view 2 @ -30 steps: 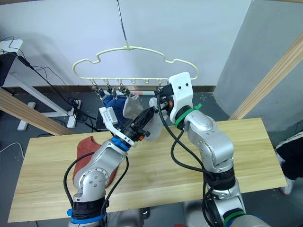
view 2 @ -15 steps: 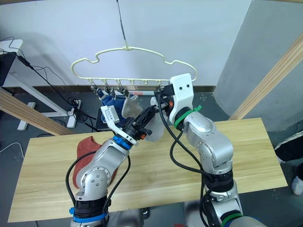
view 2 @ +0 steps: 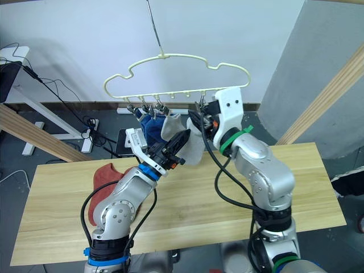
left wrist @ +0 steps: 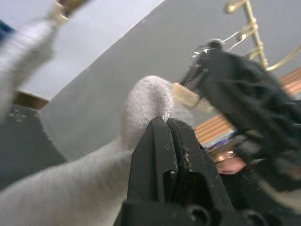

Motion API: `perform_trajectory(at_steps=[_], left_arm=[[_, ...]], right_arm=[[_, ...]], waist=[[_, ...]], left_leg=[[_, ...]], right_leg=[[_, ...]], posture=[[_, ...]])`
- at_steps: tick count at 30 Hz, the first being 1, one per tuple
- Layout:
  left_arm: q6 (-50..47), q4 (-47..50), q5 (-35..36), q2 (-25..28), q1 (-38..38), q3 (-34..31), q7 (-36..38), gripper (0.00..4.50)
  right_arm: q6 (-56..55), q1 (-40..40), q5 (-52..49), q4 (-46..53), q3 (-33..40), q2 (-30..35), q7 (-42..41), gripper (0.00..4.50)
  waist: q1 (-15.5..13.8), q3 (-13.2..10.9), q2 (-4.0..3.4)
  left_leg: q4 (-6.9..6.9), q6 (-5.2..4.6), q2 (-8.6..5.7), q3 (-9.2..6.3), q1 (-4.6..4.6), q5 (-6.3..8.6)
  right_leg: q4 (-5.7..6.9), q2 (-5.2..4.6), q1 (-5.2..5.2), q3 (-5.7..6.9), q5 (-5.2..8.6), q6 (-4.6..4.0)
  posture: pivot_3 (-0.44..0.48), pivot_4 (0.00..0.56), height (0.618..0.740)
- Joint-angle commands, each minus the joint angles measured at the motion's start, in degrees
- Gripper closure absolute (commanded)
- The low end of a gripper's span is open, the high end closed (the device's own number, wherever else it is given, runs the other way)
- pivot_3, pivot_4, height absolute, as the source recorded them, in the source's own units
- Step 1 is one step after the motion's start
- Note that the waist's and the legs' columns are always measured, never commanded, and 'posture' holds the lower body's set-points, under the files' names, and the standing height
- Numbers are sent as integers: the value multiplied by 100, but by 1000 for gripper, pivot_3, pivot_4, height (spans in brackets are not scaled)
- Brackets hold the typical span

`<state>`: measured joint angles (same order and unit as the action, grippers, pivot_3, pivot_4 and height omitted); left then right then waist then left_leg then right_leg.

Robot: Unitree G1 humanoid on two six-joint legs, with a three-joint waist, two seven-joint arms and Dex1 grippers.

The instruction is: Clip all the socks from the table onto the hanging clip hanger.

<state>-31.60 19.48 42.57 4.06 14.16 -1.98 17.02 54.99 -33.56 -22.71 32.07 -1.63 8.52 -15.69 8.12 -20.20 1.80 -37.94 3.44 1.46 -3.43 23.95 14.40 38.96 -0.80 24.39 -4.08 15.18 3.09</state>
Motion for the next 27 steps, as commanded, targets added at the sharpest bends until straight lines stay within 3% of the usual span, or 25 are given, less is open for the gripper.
perform_trajectory(at_steps=[1, 7, 10, 18, 24, 27], left_arm=[[231, 1, -250, 40, -15, 137, 142, 4500], [624, -241, -797, 186, 4, 306, 361, 4500], [702, -353, -890, 239, 26, 298, 465, 3899], [711, -194, -1042, 574, -117, 281, 779, 1556], [698, 284, -1109, 1548, -393, 360, 1602, 1556], [985, 446, -1297, 2226, -336, 435, 2342, 1556]], right_arm=[[141, 210, -623, 711, 72, 371, -570, 2212], [143, 650, -1036, 1192, 102, 1262, -1041, 2212], [16, 769, -985, 1181, 85, 1477, -1049, 2168], [-229, 818, -915, 1134, 25, 1574, -939, 2168], [-604, 896, -497, 1104, -166, 1614, -725, 2168], [-1006, 1080, 76, 1048, -401, 1723, -521, 2168]], waist=[[0, 0, 0], [7, 1, 1], [13, 1, 2], [13, 1, 2], [8, 1, 2], [-2, 1, 2]], left_leg=[[0, 0, 0, 0, 0, 0], [-4, 0, -5, 1, 0, 0], [-3, 0, -1, 2, -4, 0], [-3, 0, 5, 1, -3, -1], [-2, 1, 9, -1, -4, -1], [-2, 2, 9, -1, -5, -1]], right_leg=[[0, 1, 0, 0, 0, 0], [0, 2, -1, -2, 0, 0], [1, 10, -2, -4, 0, 0], [1, 17, -2, -6, 0, 0], [1, 19, -1, -4, 0, 0], [1, 19, -1, -4, 0, 0]], posture=[[-232, 300, 737], [-244, 299, 737], [-247, 299, 737], [-238, 296, 737], [-237, 296, 737], [-225, 293, 737]])
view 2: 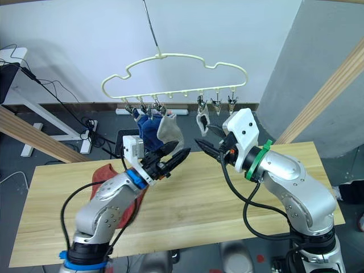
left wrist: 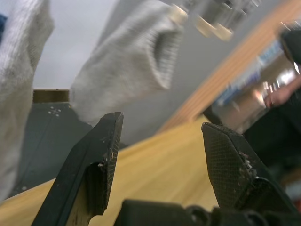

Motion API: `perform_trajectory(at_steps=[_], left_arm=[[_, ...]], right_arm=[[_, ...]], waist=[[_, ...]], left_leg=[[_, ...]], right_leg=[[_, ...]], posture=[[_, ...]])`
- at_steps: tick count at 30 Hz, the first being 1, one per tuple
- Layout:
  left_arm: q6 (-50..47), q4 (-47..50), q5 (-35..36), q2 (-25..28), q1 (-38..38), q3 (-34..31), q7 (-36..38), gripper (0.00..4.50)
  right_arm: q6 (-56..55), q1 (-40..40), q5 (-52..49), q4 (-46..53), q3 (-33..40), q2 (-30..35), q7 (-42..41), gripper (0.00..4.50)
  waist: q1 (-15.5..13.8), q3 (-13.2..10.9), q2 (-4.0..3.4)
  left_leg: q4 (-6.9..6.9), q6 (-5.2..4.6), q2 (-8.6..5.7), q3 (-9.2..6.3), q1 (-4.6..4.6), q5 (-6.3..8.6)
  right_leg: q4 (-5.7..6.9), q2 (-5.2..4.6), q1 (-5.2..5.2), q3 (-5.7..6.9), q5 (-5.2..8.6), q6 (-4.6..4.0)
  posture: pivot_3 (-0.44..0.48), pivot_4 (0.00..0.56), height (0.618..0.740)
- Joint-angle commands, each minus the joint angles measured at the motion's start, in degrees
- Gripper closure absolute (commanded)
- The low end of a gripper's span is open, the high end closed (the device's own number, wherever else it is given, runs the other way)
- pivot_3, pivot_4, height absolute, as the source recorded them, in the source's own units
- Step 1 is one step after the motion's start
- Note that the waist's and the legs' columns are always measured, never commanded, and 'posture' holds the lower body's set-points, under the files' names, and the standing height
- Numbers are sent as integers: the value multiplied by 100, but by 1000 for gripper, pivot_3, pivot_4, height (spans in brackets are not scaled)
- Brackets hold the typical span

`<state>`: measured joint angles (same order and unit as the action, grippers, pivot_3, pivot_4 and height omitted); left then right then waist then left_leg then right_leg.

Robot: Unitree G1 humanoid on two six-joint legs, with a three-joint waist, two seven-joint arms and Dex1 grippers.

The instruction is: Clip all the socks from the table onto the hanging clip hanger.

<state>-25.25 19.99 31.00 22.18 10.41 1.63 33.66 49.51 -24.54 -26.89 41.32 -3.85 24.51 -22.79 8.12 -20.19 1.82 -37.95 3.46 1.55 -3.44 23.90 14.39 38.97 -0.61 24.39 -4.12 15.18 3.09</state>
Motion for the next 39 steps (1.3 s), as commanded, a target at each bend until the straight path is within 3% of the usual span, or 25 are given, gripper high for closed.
perform_trajectory(at_steps=[1, 6, 11, 39], left_arm=[[444, 416, -190, 568, 68, 91, 856, 1556], [320, 710, 143, 1136, 371, -167, 1385, 1556], [51, 864, 447, 1357, 754, -359, 1451, 1556], [48, 684, 309, 1224, 1095, -318, 1311, 1556]], right_arm=[[-605, 242, 678, 100, -256, 161, 235, 2168], [-944, 537, 1498, -133, -451, 263, 616, 2168], [-1194, 514, 1883, -288, -528, 49, 793, 2168], [-1457, -393, 2382, -1183, -582, -744, 782, 2168]], waist=[[-14, 0, 0], [-23, 1, 1], [-12, 1, 1], [-16, 3, 2]], left_leg=[[0, 0, 0, 0, -1, 0], [0, 1, -1, 3, 2, 0], [0, 2, 3, 2, 0, 0], [-3, 1, 2, 0, 0, 0]], right_leg=[[-1, 0, 0, 0, 0, 0], [-4, -4, 0, -1, 1, 1], [-1, -1, 1, 0, 0, 1], [5, -5, 1, 2, -4, -7]], posture=[[-223, 292, 737], [-220, 291, 737], [-212, 288, 737], [-209, 283, 737]])
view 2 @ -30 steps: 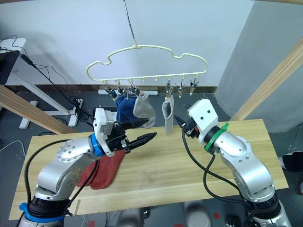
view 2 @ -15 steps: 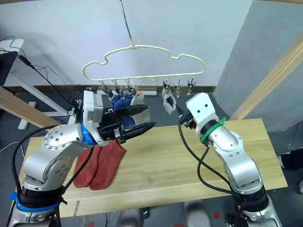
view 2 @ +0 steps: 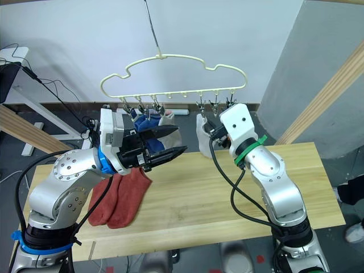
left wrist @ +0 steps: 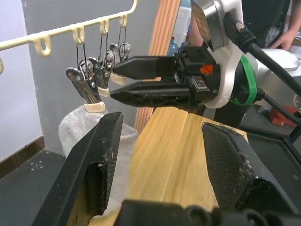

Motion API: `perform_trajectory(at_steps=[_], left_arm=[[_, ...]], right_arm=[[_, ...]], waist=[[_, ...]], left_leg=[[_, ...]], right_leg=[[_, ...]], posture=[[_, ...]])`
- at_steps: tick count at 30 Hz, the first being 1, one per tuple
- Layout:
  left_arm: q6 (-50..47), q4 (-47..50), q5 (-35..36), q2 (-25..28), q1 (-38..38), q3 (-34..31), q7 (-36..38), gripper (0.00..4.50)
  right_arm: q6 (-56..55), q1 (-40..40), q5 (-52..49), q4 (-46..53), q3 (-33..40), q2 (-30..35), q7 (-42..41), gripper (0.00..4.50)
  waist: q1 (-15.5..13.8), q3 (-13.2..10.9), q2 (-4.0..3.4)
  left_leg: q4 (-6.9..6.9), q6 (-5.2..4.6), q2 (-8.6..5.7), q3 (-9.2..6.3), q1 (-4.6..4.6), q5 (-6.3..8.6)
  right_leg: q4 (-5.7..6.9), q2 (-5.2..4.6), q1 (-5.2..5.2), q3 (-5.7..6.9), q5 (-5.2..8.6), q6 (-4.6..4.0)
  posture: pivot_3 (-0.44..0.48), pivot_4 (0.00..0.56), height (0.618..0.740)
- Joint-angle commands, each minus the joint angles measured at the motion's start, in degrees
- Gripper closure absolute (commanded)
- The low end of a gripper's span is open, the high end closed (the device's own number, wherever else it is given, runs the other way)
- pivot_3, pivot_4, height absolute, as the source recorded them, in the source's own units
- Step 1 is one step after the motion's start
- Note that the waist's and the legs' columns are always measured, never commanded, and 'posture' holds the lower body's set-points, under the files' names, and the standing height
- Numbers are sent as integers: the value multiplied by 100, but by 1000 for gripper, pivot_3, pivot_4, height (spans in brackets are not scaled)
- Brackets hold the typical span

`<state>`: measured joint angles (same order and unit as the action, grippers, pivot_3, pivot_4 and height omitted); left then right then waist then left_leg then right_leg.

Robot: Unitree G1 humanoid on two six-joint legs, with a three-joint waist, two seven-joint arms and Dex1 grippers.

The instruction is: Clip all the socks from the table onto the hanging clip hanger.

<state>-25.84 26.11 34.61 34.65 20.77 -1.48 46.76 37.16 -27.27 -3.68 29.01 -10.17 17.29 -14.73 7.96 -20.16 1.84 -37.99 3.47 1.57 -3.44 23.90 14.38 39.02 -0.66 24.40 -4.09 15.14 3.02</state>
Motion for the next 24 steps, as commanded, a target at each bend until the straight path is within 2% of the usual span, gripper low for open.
perform_trajectory(at_steps=[1, 12, 24], left_arm=[[107, 71, -59, -32, 67, 3, 5, 1556], [126, 22, -182, -127, 151, 66, 27, 1556], [162, 16, -258, -181, 138, 129, 5, 1556]], right_arm=[[-288, -153, 89, 3, 28, -16, -47, 2168], [-766, -296, 173, -296, -135, 4, -336, 2168], [-616, -318, 610, -379, -91, -83, -106, 2168]], waist=[[0, 0, 0], [1, 0, 0], [1, 0, 0]], left_leg=[[0, 0, 0, 0, 0, 0], [-1, 0, 0, 0, 0, 0], [-3, 0, 1, -1, 0, 0]], right_leg=[[0, 0, 0, 0, 0, 0], [2, -1, 0, 1, -1, -2], [5, -2, 0, 1, -2, -3]], posture=[[-211, 284, 737], [-210, 287, 737], [-211, 287, 737]])
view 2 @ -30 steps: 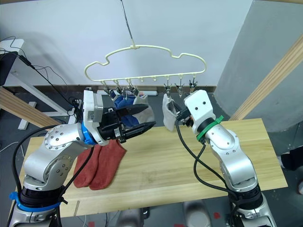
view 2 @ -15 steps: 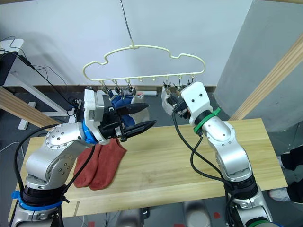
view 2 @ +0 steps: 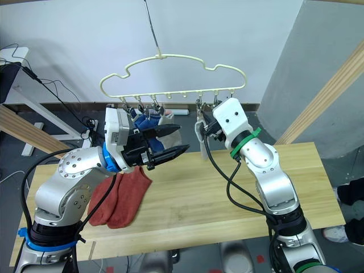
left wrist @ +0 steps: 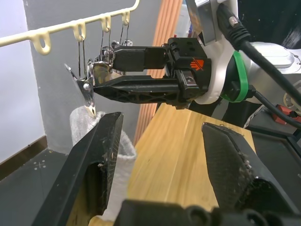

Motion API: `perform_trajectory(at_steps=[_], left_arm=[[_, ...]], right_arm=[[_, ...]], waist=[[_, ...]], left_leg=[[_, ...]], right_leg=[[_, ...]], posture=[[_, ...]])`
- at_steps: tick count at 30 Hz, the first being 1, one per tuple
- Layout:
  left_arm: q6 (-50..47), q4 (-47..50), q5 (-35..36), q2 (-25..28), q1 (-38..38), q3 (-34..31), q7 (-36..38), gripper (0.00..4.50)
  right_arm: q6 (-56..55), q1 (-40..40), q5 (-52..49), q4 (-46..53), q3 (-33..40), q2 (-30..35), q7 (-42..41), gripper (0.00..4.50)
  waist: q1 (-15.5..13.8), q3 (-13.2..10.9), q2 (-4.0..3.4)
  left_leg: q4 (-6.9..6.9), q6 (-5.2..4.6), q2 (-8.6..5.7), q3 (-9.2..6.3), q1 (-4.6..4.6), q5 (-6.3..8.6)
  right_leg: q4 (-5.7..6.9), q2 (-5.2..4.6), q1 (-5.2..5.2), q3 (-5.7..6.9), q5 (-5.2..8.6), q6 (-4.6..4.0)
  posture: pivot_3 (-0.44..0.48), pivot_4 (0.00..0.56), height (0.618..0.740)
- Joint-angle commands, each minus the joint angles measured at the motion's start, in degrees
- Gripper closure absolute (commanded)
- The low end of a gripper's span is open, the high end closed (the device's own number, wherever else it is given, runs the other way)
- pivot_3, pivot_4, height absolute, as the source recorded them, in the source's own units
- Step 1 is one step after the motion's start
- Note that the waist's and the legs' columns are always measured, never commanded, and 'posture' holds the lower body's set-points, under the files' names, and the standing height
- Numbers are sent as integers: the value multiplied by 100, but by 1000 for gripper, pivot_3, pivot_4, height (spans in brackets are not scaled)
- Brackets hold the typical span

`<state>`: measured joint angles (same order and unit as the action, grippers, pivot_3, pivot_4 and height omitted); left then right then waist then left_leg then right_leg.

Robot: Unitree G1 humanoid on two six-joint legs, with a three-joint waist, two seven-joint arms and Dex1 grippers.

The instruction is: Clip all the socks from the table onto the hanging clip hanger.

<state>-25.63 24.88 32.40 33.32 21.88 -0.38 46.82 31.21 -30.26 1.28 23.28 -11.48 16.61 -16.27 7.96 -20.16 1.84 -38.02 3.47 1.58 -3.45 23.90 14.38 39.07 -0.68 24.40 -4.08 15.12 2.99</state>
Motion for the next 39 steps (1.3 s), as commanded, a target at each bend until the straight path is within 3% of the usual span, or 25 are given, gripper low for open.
perform_trajectory(at_steps=[1, 25, 39], left_arm=[[142, 139, -41, -51, 24, 22, 3, 1556], [288, 2, -235, -186, 41, 53, 74, 1556], [318, -9, -237, -182, -13, 55, 95, 1556]], right_arm=[[-13, -16, 137, 198, 39, -13, 53, 2168], [1046, -410, 6, 166, 470, -1129, 587, 2168], [913, -213, 90, 582, -20, -757, 329, 2168]], waist=[[1, 0, 0], [8, 8, -1], [11, 11, 0]], left_leg=[[0, 0, 0, 0, 0, 0], [-3, 0, 1, 0, 0, 0], [-3, 0, 0, -1, 0, 0]], right_leg=[[0, 0, 0, 0, 0, 0], [4, -3, 0, 1, -2, -3], [4, -3, 0, 1, -2, -3]], posture=[[-213, 287, 737], [-213, 282, 737], [-213, 282, 737]])
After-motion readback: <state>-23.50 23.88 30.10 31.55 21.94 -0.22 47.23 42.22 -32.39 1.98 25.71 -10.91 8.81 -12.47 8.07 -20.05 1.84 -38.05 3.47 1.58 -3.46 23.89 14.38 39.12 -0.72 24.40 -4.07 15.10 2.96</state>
